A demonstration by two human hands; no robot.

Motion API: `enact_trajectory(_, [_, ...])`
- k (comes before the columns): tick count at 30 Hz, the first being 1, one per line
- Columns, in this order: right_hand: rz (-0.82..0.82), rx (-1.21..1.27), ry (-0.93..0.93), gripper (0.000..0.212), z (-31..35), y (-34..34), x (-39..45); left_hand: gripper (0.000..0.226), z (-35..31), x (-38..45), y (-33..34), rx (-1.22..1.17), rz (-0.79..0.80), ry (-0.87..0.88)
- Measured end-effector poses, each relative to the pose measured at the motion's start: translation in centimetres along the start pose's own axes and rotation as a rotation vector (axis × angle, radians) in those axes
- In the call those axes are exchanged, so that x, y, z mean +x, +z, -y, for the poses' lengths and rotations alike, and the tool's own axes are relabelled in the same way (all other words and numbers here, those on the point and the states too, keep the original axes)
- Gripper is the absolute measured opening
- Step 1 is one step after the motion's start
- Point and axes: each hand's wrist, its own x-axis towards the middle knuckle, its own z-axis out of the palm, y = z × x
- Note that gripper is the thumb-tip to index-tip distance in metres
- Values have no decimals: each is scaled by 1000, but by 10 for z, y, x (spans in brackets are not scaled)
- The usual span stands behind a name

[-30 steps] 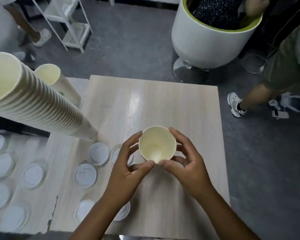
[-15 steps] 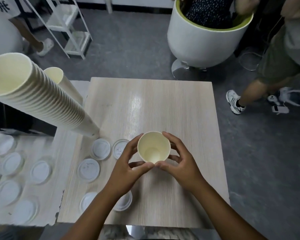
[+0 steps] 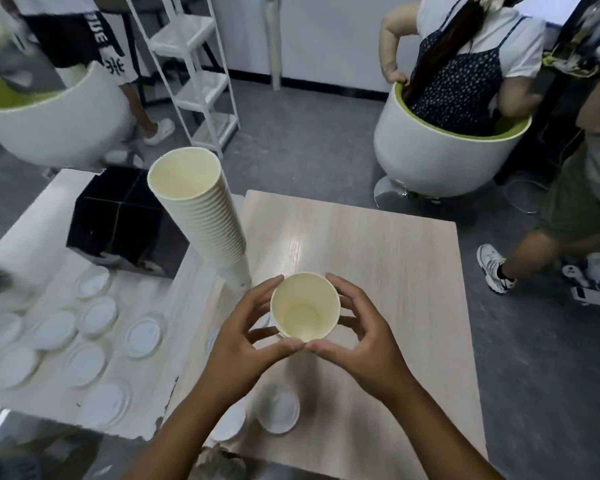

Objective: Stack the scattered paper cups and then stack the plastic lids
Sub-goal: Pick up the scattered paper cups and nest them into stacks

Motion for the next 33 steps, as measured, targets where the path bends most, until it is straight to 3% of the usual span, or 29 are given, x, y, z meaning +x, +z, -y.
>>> enact_trajectory(12, [270,-18,-274,84,118,194,37,78,-10,-90,-214,-1,-354,82])
enact_trajectory(19, [350,38,-467,83,209,304,83,78,-40,-97,-350,68,-492,198])
enact_trajectory(33, [287,122,-698,68,383,426,190,71,-140,-45,-548,222,-619,434])
